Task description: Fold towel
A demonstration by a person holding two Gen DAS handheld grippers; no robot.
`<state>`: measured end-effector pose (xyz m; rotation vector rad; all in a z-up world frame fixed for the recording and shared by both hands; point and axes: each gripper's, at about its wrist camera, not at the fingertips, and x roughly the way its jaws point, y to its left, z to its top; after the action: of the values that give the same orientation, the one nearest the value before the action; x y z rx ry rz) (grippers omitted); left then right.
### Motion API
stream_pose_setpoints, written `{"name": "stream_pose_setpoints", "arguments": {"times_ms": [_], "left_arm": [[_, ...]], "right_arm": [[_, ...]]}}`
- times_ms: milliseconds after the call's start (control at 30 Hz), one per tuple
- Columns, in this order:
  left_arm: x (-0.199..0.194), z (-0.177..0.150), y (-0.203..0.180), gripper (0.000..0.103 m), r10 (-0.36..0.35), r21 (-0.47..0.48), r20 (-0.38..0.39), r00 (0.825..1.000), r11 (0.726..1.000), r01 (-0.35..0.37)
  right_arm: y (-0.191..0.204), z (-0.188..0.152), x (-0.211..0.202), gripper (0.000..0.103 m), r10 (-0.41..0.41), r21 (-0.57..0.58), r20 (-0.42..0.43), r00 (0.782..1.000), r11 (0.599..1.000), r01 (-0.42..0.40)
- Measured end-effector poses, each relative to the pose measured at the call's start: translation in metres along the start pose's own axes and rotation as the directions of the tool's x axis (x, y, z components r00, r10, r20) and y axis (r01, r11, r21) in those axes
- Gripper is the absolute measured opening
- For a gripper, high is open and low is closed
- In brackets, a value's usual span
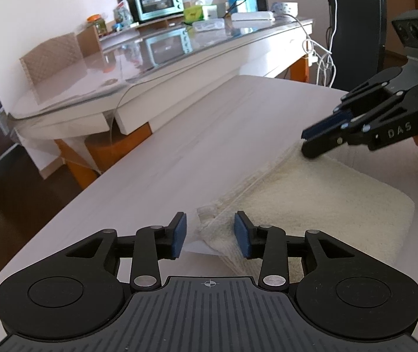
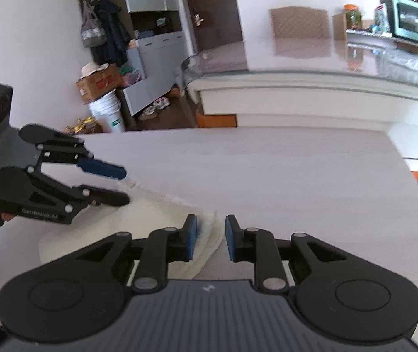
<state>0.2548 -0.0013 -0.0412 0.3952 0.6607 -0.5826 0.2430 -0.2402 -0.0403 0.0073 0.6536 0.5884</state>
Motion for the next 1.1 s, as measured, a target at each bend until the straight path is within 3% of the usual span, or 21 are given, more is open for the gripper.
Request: {"name": "stream_pose_setpoints", "arguments": {"times_ms": [400, 633, 867, 967, 1033, 1100], "left_arm": [[0.001, -0.001, -0.001, 0.041, -0.001, -0.003, -0.001, 1.000, 1.000, 0.001], [-0.004, -0.004, 0.002, 0.049, -0.006, -0.028, 0.011, 1.000, 1.000, 0.007], [-0.017, -0.006, 0.007, 0.050, -0.002, -0.046, 0.046, 0.999, 0.999, 0.004], [-0.014, -0.006, 0.010, 0.045, 0.016, -0.047, 0.042, 0.999, 0.999, -0.014], [-0.010, -0.005, 0.011, 0.019, 0.005, -0.044, 0.038, 0.999, 0.999, -0.004], [-0.008, -0.004, 0.011, 0.012, -0.025, -0.033, 0.035, 0.999, 0.999, 0.027]], "right_arm": [[0.011, 0.000, -0.004, 0.023, 0.039, -0.024, 0.000, 0.999, 0.999, -0.039], [0.015, -0.005, 0.005, 0.023, 0.022, -0.052, -0.051, 0.998, 0.998, -0.024], [0.012, -0.005, 0.000, 0.023, 0.004, -0.015, -0.020, 1.000, 1.000, -0.004], [0.009, -0.009, 0.002, 0.023, 0.004, 0.000, -0.022, 1.000, 1.000, -0.004], [0.010, -0.011, 0.003, 0.024, -0.003, -0.009, -0.025, 1.000, 1.000, 0.003], [0.012, -0.013, 0.001, 0.024, -0.009, -0.016, -0.018, 1.000, 1.000, 0.009]]}}
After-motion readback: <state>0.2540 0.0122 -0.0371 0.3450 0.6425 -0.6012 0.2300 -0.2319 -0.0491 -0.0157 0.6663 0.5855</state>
